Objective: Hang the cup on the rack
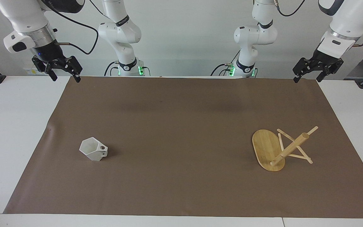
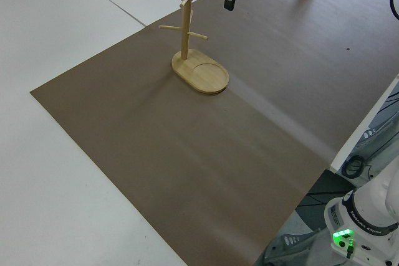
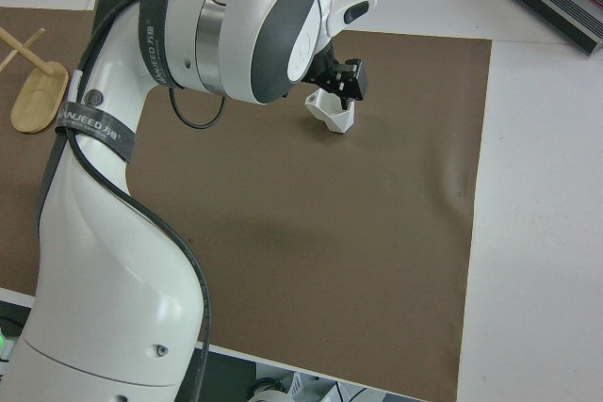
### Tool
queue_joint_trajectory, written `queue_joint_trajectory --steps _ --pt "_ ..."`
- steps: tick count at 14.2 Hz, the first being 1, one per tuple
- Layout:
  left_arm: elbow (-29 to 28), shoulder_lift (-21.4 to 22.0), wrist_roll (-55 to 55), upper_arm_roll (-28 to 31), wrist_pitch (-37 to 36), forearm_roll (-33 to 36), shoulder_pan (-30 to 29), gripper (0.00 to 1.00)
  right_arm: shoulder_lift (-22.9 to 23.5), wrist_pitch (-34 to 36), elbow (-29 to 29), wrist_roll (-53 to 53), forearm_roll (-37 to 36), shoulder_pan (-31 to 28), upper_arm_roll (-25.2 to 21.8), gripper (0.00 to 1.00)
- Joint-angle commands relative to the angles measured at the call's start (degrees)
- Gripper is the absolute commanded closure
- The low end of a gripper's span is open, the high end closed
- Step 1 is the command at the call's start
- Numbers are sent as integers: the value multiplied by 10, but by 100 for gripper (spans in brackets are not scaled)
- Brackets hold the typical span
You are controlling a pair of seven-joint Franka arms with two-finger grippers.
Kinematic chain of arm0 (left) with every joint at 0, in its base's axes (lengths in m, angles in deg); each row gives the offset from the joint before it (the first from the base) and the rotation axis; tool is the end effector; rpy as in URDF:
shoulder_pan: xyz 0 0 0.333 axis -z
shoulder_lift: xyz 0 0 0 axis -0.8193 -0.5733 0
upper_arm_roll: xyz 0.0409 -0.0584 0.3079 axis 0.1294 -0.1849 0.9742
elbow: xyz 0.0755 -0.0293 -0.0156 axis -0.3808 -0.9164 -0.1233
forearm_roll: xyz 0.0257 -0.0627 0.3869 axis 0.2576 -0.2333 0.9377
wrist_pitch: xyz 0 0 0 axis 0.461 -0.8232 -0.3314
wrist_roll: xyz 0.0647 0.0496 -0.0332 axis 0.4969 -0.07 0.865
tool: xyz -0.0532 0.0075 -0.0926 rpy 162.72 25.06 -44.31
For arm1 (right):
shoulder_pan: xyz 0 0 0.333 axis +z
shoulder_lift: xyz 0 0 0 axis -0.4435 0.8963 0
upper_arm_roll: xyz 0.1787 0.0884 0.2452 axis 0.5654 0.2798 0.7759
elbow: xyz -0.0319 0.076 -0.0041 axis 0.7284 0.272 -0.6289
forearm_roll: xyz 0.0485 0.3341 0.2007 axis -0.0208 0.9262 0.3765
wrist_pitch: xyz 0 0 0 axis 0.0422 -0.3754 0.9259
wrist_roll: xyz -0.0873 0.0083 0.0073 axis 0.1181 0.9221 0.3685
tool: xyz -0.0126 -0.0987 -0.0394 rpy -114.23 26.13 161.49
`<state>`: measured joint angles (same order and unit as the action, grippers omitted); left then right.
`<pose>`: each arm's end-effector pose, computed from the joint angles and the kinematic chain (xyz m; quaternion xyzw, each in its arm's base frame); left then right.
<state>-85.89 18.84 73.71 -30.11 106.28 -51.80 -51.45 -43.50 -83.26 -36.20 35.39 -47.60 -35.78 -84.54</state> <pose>0.5211 -0.0036 0.6443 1.0000 -0.0053 0.0076 0.0035 0.5272 -0.0759 0.6389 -0.9981 0.0573 -0.0193 0.0115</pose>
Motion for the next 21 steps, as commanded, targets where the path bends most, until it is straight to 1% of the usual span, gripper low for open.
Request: queue_joint_trajectory --steps 1,10,11,15,19,21 --pt "-1 5 -2 0 -9 1 -2 0 -6 -10 -14 -12 -4 -7 4 0" --pt "-1 5 -2 0 -9 1 -1 0 -12 -17 -28 -10 -4 -4 3 0" --pt "-1 5 -2 0 -9 1 -1 0 -12 -32 -33 -11 -4 -4 3 0" --pt "-1 5 -2 0 -9 1 -1 0 -17 -134 -82 -10 -4 -4 1 0" --pt "-1 5 -2 0 -9 1 -1 0 17 -230 -117 -7 -3 -6 1 0" --pt "-1 5 -2 0 -9 1 -1 0 50 -266 -124 -6 -3 -6 1 0"
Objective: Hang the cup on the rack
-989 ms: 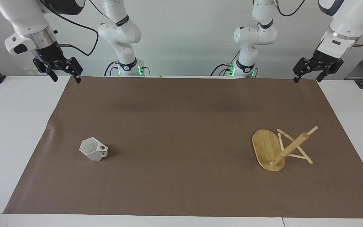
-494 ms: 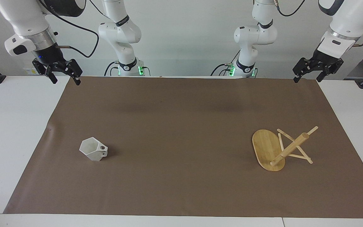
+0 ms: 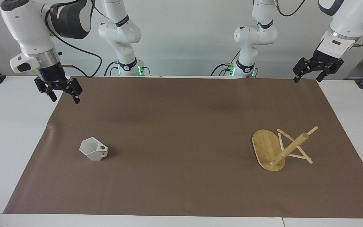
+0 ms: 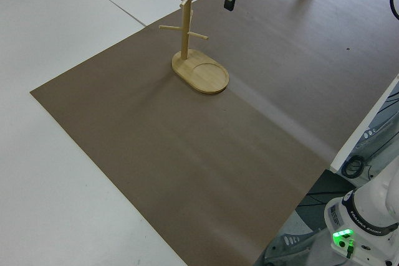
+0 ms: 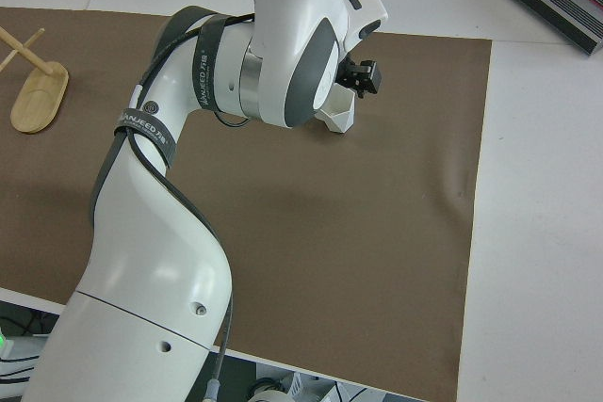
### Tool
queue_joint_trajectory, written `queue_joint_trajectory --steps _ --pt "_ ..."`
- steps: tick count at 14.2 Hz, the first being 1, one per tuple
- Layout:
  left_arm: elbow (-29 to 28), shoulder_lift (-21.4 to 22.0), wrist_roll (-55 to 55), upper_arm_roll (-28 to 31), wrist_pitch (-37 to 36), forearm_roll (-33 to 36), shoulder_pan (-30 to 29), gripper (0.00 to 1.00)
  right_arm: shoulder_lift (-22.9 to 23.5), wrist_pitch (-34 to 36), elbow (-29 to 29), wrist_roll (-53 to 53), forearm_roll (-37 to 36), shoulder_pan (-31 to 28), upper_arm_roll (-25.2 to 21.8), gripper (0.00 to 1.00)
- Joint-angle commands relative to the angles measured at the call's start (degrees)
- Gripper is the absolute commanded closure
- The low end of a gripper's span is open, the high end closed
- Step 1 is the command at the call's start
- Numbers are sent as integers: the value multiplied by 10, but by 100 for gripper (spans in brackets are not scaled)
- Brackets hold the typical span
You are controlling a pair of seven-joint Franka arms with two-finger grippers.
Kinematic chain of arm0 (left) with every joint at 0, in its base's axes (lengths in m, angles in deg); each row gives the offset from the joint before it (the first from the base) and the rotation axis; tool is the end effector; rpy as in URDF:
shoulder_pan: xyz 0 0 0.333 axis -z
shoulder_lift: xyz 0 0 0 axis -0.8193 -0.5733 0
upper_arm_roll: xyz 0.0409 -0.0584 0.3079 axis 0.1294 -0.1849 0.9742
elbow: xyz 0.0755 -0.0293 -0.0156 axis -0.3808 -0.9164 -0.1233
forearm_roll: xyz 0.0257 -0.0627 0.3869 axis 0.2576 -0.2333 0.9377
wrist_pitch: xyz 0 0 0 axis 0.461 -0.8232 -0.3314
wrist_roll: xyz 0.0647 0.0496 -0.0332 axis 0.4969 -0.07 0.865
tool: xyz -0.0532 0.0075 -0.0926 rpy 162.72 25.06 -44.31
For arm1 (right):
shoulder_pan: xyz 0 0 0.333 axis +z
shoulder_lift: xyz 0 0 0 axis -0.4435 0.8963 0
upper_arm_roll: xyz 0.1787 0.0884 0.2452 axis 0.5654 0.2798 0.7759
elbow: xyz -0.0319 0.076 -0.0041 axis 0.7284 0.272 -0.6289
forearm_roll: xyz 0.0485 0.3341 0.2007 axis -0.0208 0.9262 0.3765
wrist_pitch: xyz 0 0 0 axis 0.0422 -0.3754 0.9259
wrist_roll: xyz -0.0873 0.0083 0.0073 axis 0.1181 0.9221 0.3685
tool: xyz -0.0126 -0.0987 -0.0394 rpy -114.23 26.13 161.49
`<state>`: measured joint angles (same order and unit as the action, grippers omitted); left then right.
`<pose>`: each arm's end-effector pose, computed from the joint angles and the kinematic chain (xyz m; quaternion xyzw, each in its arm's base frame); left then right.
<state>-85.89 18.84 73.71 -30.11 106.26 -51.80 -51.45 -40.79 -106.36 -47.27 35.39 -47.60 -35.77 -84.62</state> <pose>0.5210 -0.0036 0.6442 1.0000 -0.0053 0.0074 0.0035 0.5671 -0.0841 0.5583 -0.9930 0.0620 -0.1001 0.0037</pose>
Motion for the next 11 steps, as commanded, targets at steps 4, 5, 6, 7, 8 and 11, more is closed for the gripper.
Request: queue_joint_trajectory --steps 4,5,6,7,8,11 --pt "-1 5 -2 0 -8 1 -2 0 90 -111 -14 5 -3 -7 2 0" --pt "-1 5 -2 0 -8 1 -1 0 106 -135 -14 6 -3 -8 2 0" --pt "-1 5 -2 0 -8 1 -1 0 121 -154 -14 15 -3 -10 2 0" --pt "-1 5 -2 0 -8 1 -1 0 134 -171 -14 20 -3 -10 2 0" --pt "-1 5 -2 0 -8 1 -1 0 145 -191 -14 21 -3 -10 3 0" --pt "-1 5 -2 0 -8 1 -1 0 165 -213 -13 21 -4 -9 5 0"
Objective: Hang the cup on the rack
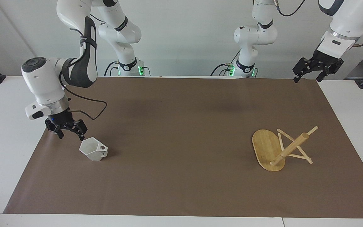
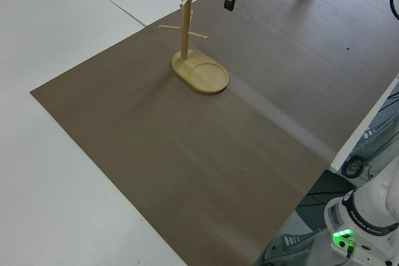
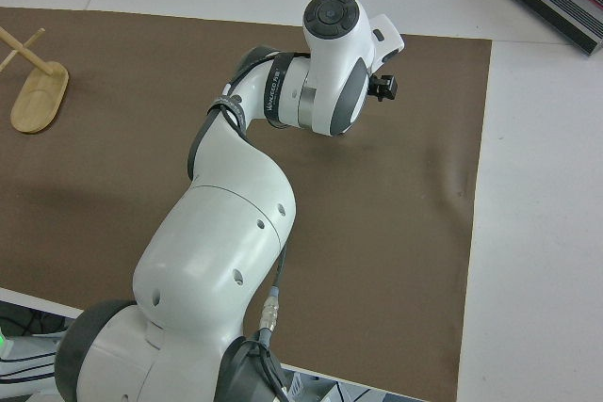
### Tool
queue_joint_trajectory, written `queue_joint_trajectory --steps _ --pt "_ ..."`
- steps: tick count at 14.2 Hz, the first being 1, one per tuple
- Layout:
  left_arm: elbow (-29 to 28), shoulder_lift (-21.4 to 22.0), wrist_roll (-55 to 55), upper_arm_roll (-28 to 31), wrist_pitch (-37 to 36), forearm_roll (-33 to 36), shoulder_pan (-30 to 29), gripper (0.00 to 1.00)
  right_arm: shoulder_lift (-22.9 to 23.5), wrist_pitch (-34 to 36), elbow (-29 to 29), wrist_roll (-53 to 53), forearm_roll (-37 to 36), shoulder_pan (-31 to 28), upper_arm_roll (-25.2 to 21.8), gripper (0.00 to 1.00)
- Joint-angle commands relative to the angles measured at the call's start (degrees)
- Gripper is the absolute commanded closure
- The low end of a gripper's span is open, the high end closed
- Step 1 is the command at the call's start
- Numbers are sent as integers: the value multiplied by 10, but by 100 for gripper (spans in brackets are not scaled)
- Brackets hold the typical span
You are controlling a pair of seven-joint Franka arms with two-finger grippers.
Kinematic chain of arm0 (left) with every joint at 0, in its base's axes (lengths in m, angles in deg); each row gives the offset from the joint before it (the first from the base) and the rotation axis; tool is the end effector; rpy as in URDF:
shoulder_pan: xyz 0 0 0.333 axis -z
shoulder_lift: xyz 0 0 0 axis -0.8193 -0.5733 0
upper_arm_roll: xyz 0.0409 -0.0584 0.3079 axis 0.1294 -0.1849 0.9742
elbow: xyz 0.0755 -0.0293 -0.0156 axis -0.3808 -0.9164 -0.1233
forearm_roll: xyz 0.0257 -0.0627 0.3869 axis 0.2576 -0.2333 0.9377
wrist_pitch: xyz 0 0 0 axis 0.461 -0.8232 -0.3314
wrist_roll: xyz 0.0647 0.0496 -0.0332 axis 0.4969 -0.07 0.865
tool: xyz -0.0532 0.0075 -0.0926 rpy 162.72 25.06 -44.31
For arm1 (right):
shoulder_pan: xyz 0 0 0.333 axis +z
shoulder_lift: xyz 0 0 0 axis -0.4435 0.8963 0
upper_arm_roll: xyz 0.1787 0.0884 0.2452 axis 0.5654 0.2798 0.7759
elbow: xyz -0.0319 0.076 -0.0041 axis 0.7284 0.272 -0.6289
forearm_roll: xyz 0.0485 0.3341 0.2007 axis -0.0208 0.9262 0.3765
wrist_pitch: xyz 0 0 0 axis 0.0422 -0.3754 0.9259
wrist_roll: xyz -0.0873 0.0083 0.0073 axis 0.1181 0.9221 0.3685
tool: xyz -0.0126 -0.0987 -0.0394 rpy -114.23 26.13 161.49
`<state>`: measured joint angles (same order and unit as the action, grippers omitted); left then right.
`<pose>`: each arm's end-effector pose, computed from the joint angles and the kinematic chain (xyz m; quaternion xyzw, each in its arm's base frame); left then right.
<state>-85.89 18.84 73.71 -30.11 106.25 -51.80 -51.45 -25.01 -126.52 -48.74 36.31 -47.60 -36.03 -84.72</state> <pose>0.5210 -0.0036 0.6442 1.0000 -0.0053 0.0073 0.0035 0.6342 -0.1003 0.4157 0.9902 -0.0613 0.1251 0.0004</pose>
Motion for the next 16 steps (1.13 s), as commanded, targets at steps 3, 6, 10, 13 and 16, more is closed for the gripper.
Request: queue_joint_trajectory --steps 3,6,10,13,16 --pt "-1 5 -2 0 -8 1 -1 0 16 -14 2 12 -4 -7 8 0" --pt "-1 5 -2 0 -7 1 -1 0 25 -16 2 23 -5 -7 9 0" --pt "-1 5 -2 0 -8 1 -1 0 41 -39 2 58 -5 -7 8 0" --pt "-1 5 -2 0 -8 1 -1 0 47 -51 1 58 -5 -7 9 0" --pt "-1 5 -2 0 -7 1 -1 0 48 -49 2 58 -5 -6 9 0"
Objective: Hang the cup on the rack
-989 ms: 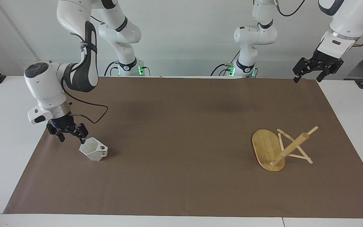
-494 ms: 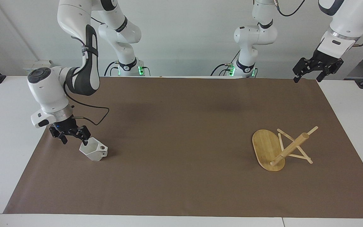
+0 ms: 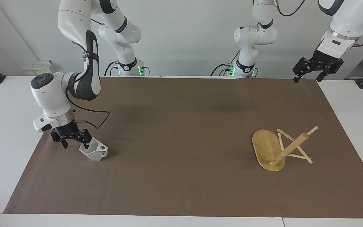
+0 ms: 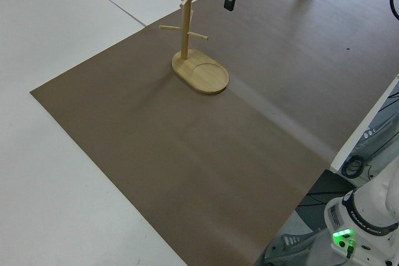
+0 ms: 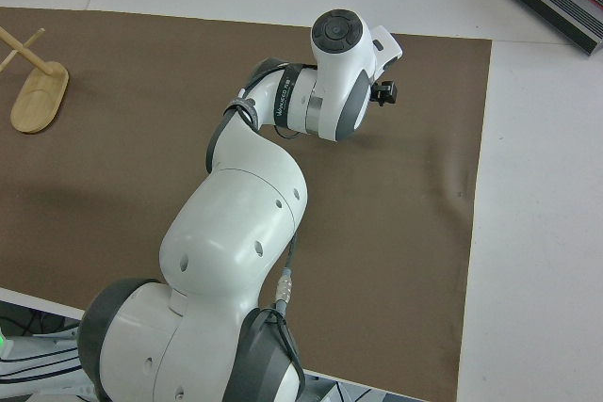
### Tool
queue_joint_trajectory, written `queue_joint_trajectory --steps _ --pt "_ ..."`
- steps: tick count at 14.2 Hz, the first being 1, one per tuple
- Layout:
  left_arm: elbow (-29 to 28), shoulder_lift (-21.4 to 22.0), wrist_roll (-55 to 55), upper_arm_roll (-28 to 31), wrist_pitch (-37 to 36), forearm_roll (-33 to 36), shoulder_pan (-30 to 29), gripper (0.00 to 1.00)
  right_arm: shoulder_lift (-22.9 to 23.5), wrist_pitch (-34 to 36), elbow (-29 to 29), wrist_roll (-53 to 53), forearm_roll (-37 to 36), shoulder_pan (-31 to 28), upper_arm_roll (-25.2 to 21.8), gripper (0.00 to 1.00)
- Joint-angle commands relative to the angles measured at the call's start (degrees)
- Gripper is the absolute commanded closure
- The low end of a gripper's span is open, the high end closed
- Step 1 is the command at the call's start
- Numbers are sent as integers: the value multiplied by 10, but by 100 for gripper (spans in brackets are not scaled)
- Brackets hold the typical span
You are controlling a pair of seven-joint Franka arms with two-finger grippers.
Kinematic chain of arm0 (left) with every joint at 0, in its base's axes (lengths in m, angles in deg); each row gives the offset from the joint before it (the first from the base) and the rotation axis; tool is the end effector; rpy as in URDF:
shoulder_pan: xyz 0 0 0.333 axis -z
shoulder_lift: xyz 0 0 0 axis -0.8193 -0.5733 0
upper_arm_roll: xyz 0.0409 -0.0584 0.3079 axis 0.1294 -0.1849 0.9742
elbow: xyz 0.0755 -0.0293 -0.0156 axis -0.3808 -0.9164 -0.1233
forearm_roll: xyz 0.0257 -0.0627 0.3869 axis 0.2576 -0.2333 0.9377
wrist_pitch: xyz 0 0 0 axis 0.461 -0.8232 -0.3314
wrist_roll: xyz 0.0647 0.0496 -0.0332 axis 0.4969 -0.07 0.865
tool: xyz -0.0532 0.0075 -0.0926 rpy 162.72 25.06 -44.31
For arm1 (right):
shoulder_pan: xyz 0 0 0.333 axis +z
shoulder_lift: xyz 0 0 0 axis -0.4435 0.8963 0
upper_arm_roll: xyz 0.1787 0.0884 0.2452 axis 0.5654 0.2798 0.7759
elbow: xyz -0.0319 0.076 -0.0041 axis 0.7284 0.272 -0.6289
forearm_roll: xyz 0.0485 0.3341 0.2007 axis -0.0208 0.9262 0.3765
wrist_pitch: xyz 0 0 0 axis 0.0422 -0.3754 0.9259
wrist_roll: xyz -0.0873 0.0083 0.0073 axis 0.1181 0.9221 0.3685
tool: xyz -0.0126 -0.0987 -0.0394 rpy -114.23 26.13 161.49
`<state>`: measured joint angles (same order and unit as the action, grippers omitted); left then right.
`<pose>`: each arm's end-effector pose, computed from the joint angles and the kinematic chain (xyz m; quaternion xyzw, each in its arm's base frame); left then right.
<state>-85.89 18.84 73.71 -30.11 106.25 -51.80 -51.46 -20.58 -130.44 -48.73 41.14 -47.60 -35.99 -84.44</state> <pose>0.5210 -0.0035 0.6442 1.0000 -0.0052 0.0073 0.0035 0.6450 -0.0989 0.3734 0.9925 -0.0180 0.1208 0.0042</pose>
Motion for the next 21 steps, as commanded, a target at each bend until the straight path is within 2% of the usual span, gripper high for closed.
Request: queue_joint_trajectory --steps 1,6,10,13,21 --pt "-1 5 -2 0 -8 1 -1 0 4 -8 1 9 -5 -6 7 0" --pt "-1 5 -2 0 -8 1 -1 0 3 -2 1 7 -4 -6 7 10" --pt "-1 5 -2 0 -8 1 -1 0 2 -1 -2 3 -4 -5 16 21" --pt "-1 5 -2 0 -8 1 -1 0 1 -1 -4 1 -4 -5 19 37" --pt "-1 5 -2 0 -8 1 -1 0 1 0 -4 2 -4 -6 20 66"
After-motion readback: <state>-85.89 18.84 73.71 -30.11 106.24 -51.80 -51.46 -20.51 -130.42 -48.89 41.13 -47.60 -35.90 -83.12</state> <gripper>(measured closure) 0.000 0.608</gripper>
